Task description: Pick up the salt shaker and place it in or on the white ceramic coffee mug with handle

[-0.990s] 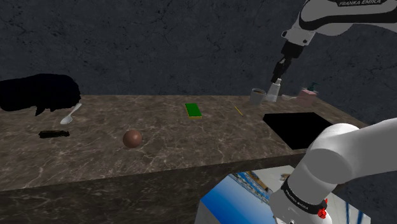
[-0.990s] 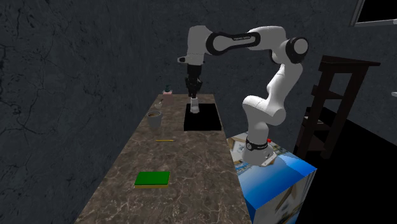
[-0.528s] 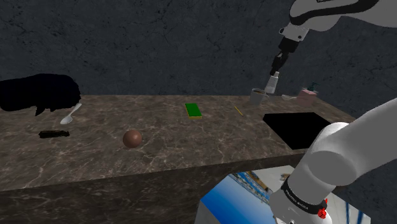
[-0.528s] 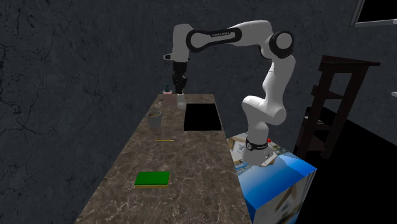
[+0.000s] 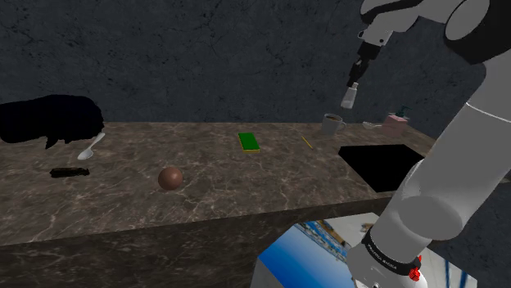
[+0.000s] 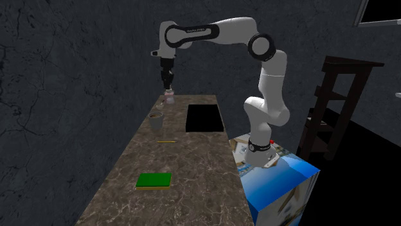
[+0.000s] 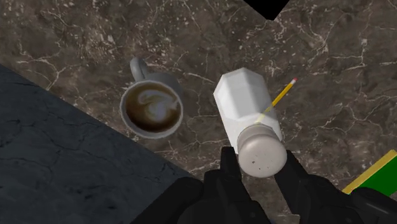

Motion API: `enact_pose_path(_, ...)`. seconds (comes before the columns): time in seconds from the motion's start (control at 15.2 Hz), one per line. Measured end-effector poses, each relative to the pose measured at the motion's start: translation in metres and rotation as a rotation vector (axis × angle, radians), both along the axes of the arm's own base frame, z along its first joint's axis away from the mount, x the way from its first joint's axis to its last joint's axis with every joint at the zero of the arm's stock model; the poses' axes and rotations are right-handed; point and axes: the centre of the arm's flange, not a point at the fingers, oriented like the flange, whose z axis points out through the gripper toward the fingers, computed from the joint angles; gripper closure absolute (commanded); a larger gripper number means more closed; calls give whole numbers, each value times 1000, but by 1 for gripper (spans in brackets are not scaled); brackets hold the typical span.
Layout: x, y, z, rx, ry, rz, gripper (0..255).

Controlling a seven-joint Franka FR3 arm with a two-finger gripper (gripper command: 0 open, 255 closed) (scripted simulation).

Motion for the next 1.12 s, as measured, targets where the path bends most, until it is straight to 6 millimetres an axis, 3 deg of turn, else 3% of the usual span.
enact_pose_path(0.59, 57, -102, 16, -7, -2, 1, 255)
enact_pose_path(1.12, 61, -108, -25, -2, -2, 5, 255)
